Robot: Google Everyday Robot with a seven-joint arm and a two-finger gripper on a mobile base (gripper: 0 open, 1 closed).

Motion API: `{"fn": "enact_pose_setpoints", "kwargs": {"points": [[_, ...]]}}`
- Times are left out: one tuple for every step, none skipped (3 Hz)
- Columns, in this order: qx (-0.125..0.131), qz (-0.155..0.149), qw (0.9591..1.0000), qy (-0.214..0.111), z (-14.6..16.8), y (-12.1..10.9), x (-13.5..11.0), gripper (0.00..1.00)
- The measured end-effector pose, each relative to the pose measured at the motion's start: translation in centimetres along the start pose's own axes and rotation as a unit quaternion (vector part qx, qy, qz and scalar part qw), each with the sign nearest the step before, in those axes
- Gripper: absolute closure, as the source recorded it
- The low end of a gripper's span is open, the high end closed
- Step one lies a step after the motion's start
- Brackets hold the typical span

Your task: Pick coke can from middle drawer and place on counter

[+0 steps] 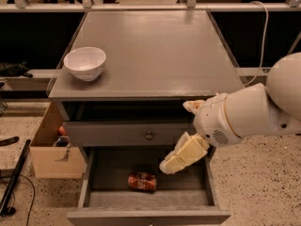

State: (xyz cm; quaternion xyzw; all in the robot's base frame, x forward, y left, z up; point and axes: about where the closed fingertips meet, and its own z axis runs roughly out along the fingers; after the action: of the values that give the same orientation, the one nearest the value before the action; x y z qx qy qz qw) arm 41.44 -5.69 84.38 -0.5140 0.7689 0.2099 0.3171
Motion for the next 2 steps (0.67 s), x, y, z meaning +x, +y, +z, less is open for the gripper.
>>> {"fn": "enact_pose_setpoints", "kwargs": {"points": [[0.01, 0.031, 0.9993, -0.016, 2.1, -0.1, 0.6, 0.0], [0.015, 0.071, 0.9967, -0.037, 6.7, 0.8, 3.2, 0.0]]}}
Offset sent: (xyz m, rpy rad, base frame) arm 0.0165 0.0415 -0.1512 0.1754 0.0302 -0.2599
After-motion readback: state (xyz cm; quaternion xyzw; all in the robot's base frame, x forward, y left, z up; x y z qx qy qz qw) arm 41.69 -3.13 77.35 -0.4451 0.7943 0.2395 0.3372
